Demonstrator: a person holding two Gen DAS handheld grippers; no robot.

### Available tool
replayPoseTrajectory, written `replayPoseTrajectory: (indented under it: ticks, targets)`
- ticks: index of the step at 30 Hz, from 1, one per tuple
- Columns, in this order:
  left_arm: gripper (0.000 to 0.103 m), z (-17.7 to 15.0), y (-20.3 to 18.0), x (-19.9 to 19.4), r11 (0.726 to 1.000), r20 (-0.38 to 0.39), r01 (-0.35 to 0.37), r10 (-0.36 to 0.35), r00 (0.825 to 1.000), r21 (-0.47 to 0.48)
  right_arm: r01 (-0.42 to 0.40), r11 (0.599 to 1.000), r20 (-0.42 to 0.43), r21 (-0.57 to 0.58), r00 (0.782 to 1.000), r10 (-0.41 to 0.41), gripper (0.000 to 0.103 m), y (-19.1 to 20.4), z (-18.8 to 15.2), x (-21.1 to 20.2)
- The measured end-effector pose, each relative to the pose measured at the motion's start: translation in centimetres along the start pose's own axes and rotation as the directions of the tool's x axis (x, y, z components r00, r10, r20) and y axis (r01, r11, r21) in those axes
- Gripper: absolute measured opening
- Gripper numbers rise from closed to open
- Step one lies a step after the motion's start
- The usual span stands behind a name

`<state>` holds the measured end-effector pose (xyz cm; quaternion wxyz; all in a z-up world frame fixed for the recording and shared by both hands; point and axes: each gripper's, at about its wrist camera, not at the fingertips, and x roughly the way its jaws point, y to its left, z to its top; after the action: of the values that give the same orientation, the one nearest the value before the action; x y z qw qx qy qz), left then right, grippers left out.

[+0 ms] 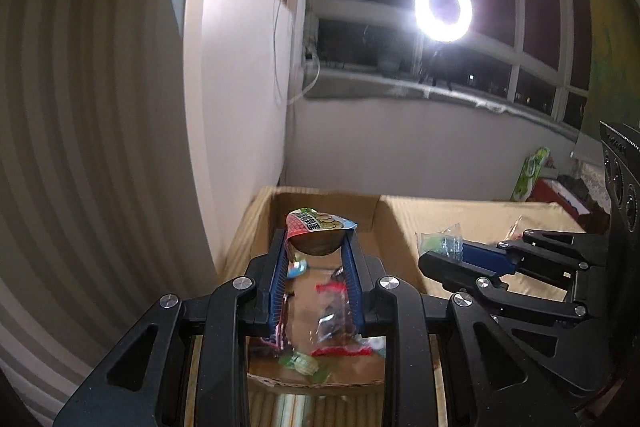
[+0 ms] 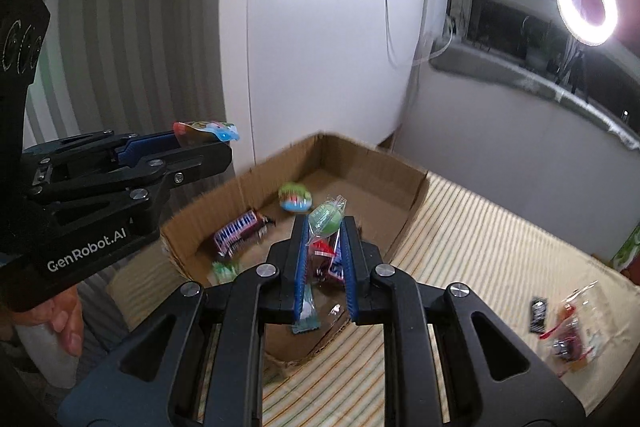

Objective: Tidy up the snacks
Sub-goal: 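Open the left tool over the box while the right tool releases the green candy into it, then move both open tools back over the bread bag and black packet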

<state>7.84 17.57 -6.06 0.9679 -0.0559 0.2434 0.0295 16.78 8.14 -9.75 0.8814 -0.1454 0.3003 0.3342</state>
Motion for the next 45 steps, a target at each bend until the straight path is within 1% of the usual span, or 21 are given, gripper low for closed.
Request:
replayPoseTrajectory:
  ticks: [1,2,3,4,5,6,9,17,22,27,32,37,41,45]
  targets:
    - [0.028,-0.2,0.1,0.6,1.000,-0.014,-0.003,0.003,1.000,-0.003,-0.014,1.000,-0.029,-0.003,0.999,0.014,0.019,0.0,-0.2,0.9]
    - [0.030,-0.7,0.4,1.4,1.000,-0.036,-0.006,0.005,0.999,-0.006,-0.014,1.000,-0.050,-0.010,0.999,0.014,0.023,0.0,-0.6,1.8]
    - [0.044,-0.9,0.5,2.0,1.000,-0.052,-0.020,0.020,0.998,-0.007,-0.008,1.000,-0.051,-0.012,0.999,0.007,0.030,-0.2,-0.9,2.3]
    - [0.069,-1.1,0.6,2.4,0.999,-0.060,-0.041,0.040,0.997,-0.009,-0.011,1.000,-0.053,-0.008,0.999,0.011,0.032,-0.3,-1.0,2.7]
    - [0.076,-1.3,0.9,2.6,0.998,-0.051,-0.058,0.057,0.997,-0.019,-0.014,1.000,-0.056,-0.005,0.998,0.014,0.032,-0.5,-1.1,2.8]
    - [0.078,-1.3,1.0,2.5,0.998,-0.038,-0.054,0.053,0.998,-0.028,-0.011,1.000,-0.055,-0.002,0.998,0.011,0.032,-0.7,-1.1,3.0]
    - [0.078,-1.0,1.2,2.6,0.998,-0.036,-0.061,0.059,0.998,-0.032,-0.007,1.000,-0.041,0.006,0.999,0.007,0.035,-1.3,-0.7,2.9]
    - [0.078,-0.8,1.5,2.3,0.997,-0.031,-0.070,0.070,0.997,-0.013,-0.007,1.000,-0.019,0.004,1.000,0.007,0.036,-0.9,-0.4,2.5]
    - [0.078,-0.7,1.1,2.5,0.997,-0.029,-0.079,0.079,0.996,-0.011,-0.013,1.000,0.003,0.012,1.000,0.012,0.037,-0.9,-0.6,1.5]
    - [0.078,-0.6,0.0,2.4,0.996,-0.025,-0.089,0.089,0.996,0.010,-0.014,0.999,0.022,0.041,1.000,0.013,0.037,-2.2,-1.4,0.3]
    - [0.078,-0.3,-2.7,2.5,0.995,-0.026,-0.085,0.086,0.996,0.052,0.006,0.996,0.041,0.092,0.999,-0.010,0.037,-5.0,-2.9,-1.8]
    - [0.078,-0.2,-6.1,3.3,0.994,-0.037,-0.055,0.058,0.998,0.095,0.051,0.985,0.051,0.165,0.997,-0.060,0.038,-9.0,-5.2,-4.1]
    - [0.078,-0.3,-10.1,4.2,0.988,-0.052,-0.009,0.018,0.998,0.151,0.110,0.966,0.042,0.234,0.992,-0.123,0.039,-12.8,-7.5,-6.5]
    - [0.078,-0.6,-14.0,4.9,0.980,-0.067,0.050,-0.038,0.997,0.193,0.196,0.936,0.008,0.293,0.978,-0.208,0.040,-16.7,-10.3,-9.1]
